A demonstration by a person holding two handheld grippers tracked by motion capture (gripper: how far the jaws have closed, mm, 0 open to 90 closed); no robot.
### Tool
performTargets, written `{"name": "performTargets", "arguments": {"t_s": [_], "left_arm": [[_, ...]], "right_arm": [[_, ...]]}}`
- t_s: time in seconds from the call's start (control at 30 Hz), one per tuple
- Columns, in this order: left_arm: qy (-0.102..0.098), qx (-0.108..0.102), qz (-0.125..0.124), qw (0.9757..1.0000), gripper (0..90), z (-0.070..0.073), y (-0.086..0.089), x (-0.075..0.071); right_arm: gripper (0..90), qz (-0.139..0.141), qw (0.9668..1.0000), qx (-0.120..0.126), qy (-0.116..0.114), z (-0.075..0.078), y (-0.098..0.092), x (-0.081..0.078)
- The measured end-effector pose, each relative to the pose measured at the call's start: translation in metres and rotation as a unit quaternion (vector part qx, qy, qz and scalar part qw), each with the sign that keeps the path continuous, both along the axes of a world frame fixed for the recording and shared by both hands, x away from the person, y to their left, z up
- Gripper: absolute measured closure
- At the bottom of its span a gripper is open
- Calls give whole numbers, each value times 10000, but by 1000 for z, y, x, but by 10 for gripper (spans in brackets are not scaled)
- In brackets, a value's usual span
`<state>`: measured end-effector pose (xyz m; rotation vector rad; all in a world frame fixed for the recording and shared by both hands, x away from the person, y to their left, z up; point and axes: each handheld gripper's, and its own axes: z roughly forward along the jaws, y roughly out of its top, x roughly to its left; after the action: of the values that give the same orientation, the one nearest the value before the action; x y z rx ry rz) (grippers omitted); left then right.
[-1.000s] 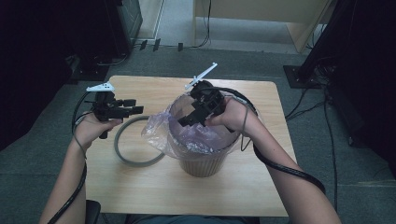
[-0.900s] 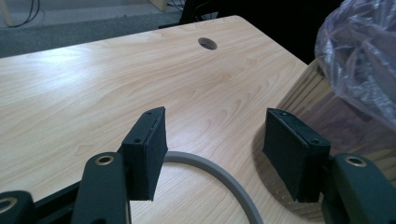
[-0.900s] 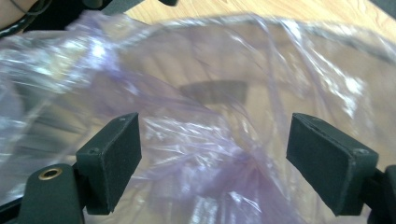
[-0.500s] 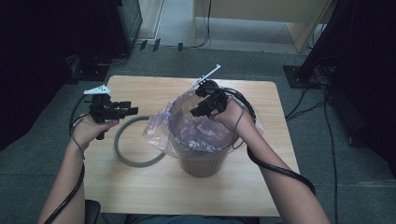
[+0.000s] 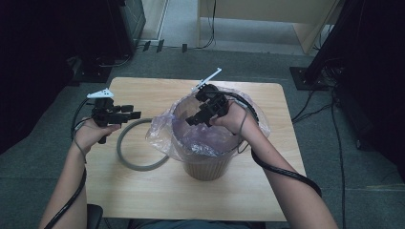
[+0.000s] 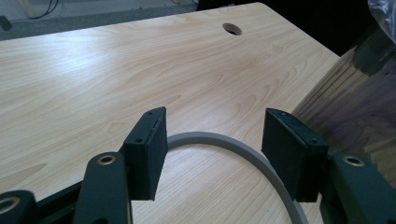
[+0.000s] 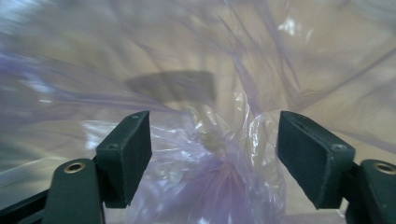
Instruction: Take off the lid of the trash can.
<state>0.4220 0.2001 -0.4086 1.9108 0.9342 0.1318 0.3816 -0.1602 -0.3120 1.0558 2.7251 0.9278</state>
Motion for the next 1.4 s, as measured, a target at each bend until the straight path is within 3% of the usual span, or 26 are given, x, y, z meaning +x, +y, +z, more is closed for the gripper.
{"name": "performTargets", "arguments": {"t_s": [0.17, 0.27, 0.33, 0.43, 0.57, 0.63, 0.7, 0.8, 0.87, 0.93, 1.07, 1.4], "left_arm": [[9, 9, 31, 10000, 397, -2, 3, 1], [-7, 27, 42, 10000, 398, -4, 4, 1], [-29, 34, 40, 10000, 399, -6, 6, 2], [-26, 65, 47, 10000, 400, -11, 8, 3], [-16, 145, 48, 9999, 404, -19, 10, 5], [-21, 198, 62, 9998, 405, -24, 12, 6], [-16, 265, 63, 9996, 406, -30, 13, 7], [20, 345, 103, 9993, 406, -38, 15, 10], [49, 384, 149, 9991, 405, -42, 18, 11], [76, 412, 201, 9989, 404, -46, 21, 12], [72, 358, 264, 9990, 402, -47, 24, 12], [53, 374, 251, 9990, 399, -49, 24, 12]], "right_arm": [[249, 316, 9991, 233, -163, 20, -4, -12], [282, 608, 9976, 325, -100, 25, -4, -21], [398, 828, 9962, 234, -103, 23, -1, -28], [497, 1101, 9939, 114, 38, 16, 6, -36], [521, 1382, 9900, 87, 254, 4, 18, -43], [522, 1490, 9885, -49, 267, -1, 25, -45], [521, 1503, 9881, -204, 262, -5, 29, -45], [488, 1464, 9883, -199, 389, -9, 29, -40], [408, 1452, 9882, -187, 449, -12, 28, -36], [324, 1391, 9896, -174, 309, -14, 27, -34], [285, 1281, 9915, 40, 221, -6, 24, -32], [241, 1045, 9945, 107, -31, 17, 11, -30]]}}
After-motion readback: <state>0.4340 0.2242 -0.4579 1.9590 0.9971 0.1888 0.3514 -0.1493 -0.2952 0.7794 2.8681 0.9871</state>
